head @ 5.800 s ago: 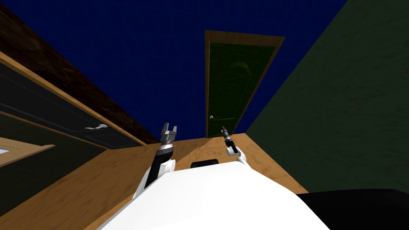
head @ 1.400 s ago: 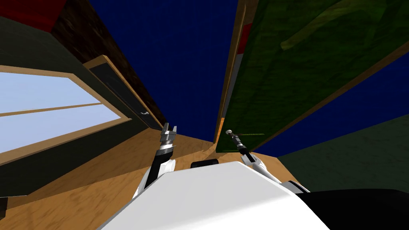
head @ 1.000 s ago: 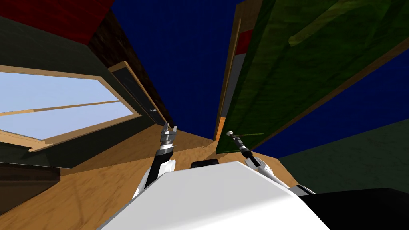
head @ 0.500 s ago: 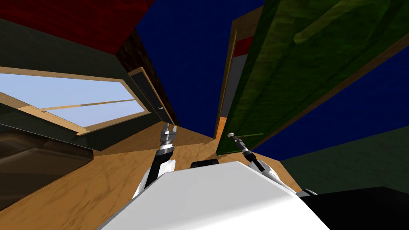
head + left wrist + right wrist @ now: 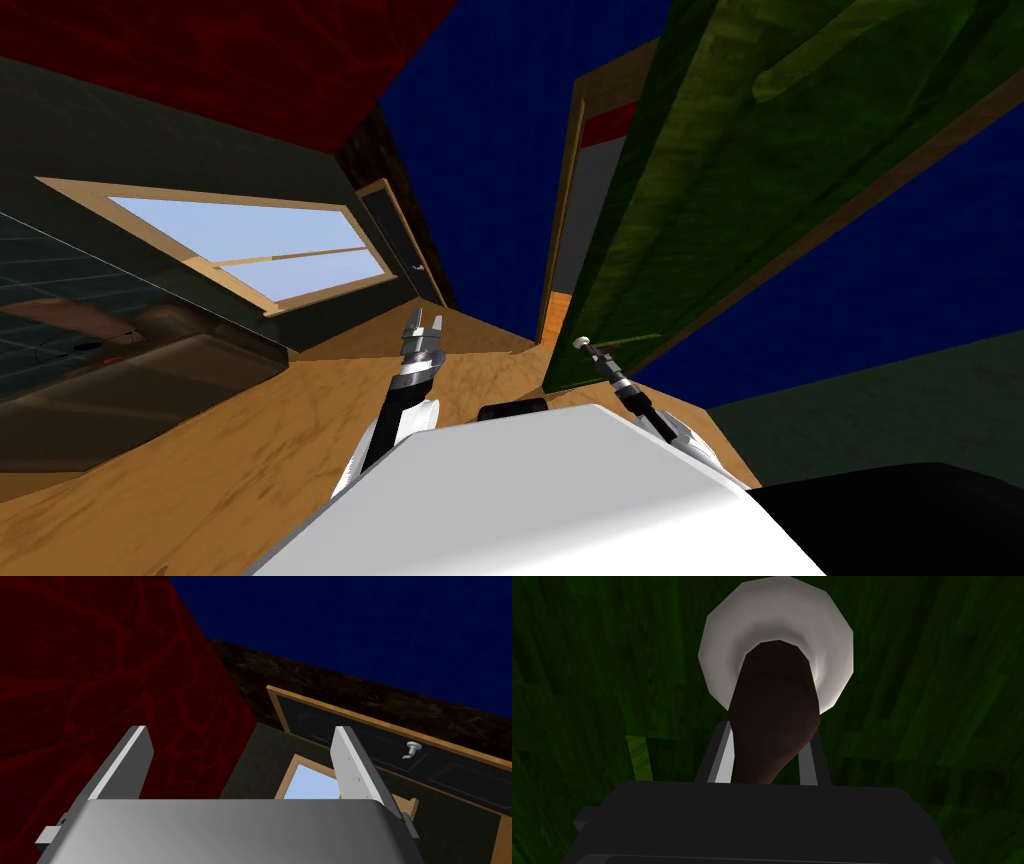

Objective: Pull the door open

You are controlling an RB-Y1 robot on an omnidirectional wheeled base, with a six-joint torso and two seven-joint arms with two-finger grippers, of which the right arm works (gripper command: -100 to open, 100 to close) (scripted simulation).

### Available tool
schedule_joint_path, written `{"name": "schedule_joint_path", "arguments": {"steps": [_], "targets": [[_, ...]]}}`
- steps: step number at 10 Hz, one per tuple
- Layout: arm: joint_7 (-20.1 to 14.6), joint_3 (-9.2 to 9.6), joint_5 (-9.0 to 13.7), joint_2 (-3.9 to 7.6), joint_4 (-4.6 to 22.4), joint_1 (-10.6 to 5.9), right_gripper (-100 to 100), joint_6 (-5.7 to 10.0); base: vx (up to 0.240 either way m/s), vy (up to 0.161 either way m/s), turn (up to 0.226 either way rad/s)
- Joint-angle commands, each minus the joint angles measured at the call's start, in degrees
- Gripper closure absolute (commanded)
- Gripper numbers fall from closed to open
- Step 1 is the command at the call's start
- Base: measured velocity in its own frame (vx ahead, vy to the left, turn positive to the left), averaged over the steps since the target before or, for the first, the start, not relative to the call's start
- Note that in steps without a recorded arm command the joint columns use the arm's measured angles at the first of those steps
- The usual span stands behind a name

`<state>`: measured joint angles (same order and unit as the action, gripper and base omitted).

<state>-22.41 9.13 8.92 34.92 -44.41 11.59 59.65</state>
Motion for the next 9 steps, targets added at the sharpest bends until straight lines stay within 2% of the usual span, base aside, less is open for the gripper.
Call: {"name": "schedule_joint_path", "arguments": {"steps": [1, 2, 3, 4, 9], "targets": [[-0.4, 0.02, 0.2, 0.78, 0.9, 0.45, 100, 1.80, -0.126, -0.059, 0.104], [-0.3, 0.29, 0.0, 0.12, 1.3, -0.04, 100, 1.35, -0.058, -0.026, 0.029], [-0.6, 0.70, 0.0, 0.51, 2.0, 0.49, 100, 2.96, -0.148, -0.046, 0.206], [-0.7, 0.78, 0.1, 0.64, 2.1, 0.62, 100, 3.32, -0.194, -0.075, 0.185], [-1.5, 1.62, 0.5, 2.15, 3.9, 2.13, 100, 7.50, -0.202, -0.093, 0.171]]}}
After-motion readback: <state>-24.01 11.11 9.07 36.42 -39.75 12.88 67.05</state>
